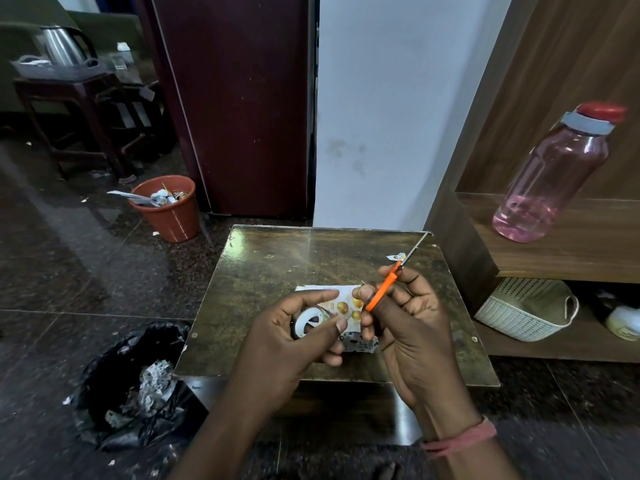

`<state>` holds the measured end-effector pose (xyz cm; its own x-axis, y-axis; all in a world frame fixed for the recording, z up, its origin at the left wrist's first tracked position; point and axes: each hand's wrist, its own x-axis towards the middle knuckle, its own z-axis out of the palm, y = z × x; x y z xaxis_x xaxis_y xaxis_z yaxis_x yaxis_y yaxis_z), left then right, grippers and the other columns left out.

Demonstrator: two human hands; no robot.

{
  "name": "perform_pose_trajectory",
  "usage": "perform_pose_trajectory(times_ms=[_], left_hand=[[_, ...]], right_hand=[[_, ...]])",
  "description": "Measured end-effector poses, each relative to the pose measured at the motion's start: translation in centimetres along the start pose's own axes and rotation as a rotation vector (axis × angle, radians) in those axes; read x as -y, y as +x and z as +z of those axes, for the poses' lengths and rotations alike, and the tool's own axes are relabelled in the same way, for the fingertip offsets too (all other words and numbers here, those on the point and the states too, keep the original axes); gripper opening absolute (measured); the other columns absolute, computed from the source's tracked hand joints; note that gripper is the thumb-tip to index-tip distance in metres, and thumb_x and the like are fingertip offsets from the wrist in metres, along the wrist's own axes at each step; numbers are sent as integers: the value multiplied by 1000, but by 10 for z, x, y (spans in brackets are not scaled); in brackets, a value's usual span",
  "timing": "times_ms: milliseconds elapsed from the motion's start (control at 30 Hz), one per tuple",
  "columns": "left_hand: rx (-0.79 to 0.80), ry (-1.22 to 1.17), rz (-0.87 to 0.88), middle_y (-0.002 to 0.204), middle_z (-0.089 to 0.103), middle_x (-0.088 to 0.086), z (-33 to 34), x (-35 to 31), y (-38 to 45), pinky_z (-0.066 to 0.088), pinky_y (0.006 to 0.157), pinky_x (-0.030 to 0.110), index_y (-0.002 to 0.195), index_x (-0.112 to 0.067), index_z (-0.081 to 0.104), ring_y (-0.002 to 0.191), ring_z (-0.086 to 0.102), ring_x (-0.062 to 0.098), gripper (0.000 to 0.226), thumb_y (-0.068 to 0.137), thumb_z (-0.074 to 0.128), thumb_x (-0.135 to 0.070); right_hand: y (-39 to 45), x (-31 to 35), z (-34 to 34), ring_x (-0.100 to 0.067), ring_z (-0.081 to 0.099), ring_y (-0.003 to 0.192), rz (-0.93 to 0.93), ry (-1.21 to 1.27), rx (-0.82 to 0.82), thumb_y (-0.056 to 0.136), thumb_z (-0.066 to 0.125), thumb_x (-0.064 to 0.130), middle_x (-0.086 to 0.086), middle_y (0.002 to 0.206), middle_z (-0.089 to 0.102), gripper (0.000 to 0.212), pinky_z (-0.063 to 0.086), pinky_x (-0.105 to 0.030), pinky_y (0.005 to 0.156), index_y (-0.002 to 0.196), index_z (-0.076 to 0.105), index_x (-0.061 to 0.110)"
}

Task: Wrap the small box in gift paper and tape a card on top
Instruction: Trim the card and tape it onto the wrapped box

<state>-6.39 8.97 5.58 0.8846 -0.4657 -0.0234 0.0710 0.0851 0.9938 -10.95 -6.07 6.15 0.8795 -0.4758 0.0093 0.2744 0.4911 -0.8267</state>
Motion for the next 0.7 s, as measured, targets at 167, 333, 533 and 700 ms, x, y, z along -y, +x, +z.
perform_pose_trajectory(times_ms=[167,333,533,700], left_hand=[[1,99,10,60,65,4,4,1,-3,57,52,33,116,-36,77,56,63,19,39,90,77,-8],[57,2,-62,54,57,2,4,1,-3,41,39,25,119,-37,76,46,50,15,40,92,73,-9],[54,-278,-217,59,60,-4,14,-1,-4,31,36,19,107,-21,82,44,43,9,30,79,73,-15],[58,-304,-228,67,66,-4,17,-1,-5,32,39,18,108,-23,82,48,44,8,35,75,74,-16]], right_hand=[[2,-4,-2,-18,54,50,10,-33,-28,70,75,-1,-15,75,63,40,43,-26,41,105,59,10],[2,-8,-3,-18,54,50,-5,-46,-39,67,76,5,-15,74,66,44,44,-25,41,106,58,9],[3,-13,-4,-19,54,53,-60,-60,-63,74,75,-1,-17,79,67,40,45,-26,43,108,57,7],[1,-17,-5,-19,56,56,-125,-178,-112,85,65,-19,-17,84,69,37,47,-28,44,106,57,11]])
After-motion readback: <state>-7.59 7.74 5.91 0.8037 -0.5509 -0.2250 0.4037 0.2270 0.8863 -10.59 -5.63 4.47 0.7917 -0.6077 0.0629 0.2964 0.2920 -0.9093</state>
